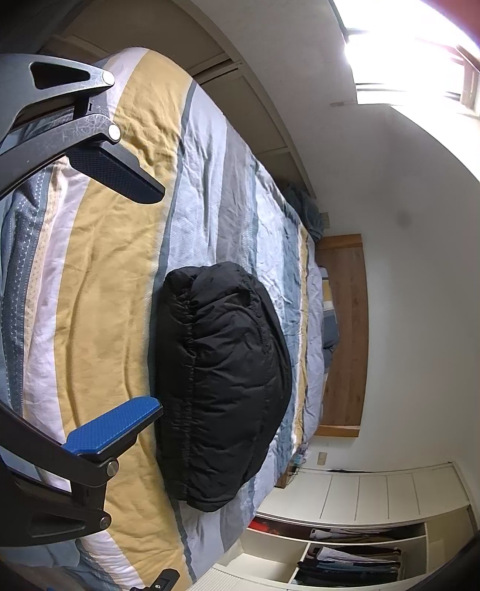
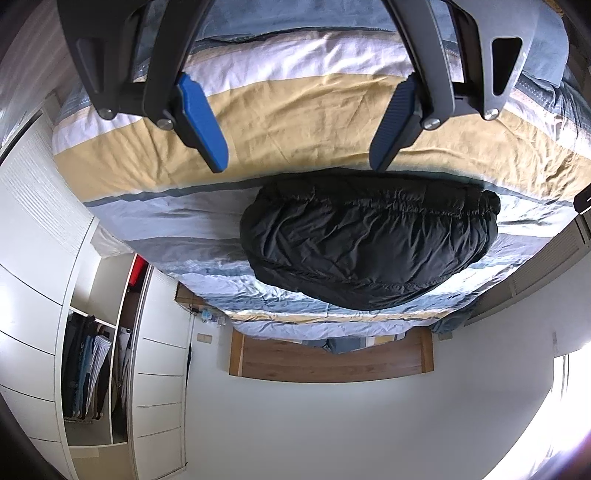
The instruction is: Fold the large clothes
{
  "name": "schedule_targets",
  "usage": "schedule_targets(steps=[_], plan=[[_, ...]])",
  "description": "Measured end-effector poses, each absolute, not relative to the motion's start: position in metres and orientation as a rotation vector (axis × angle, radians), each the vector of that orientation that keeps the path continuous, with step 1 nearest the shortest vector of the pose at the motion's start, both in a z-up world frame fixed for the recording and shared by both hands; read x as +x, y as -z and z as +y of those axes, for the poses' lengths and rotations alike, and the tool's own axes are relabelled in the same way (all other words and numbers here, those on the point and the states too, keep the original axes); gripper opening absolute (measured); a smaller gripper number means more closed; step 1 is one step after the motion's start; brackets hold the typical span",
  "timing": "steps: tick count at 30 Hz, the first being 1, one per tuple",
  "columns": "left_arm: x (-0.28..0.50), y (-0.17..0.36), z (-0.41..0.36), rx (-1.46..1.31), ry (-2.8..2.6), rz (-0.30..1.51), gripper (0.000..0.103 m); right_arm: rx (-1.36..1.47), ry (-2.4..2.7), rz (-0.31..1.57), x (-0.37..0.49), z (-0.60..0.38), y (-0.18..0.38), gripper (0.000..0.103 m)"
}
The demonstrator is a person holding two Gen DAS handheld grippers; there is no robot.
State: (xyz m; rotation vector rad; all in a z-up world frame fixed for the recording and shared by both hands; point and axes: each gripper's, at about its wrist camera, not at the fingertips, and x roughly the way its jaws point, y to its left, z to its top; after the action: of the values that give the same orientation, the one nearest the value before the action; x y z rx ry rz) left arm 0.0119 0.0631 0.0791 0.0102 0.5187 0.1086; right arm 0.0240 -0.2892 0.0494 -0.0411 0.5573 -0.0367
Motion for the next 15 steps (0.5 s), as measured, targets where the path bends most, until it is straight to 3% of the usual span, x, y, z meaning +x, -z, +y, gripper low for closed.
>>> schedule_targets(steps=[15], plan=[[0.034,-0.059,0.067,-0.012,-0.128,0.582,0.102,-0.062,0.035,0.562,0.036,-0.291,-0.052,0.078]])
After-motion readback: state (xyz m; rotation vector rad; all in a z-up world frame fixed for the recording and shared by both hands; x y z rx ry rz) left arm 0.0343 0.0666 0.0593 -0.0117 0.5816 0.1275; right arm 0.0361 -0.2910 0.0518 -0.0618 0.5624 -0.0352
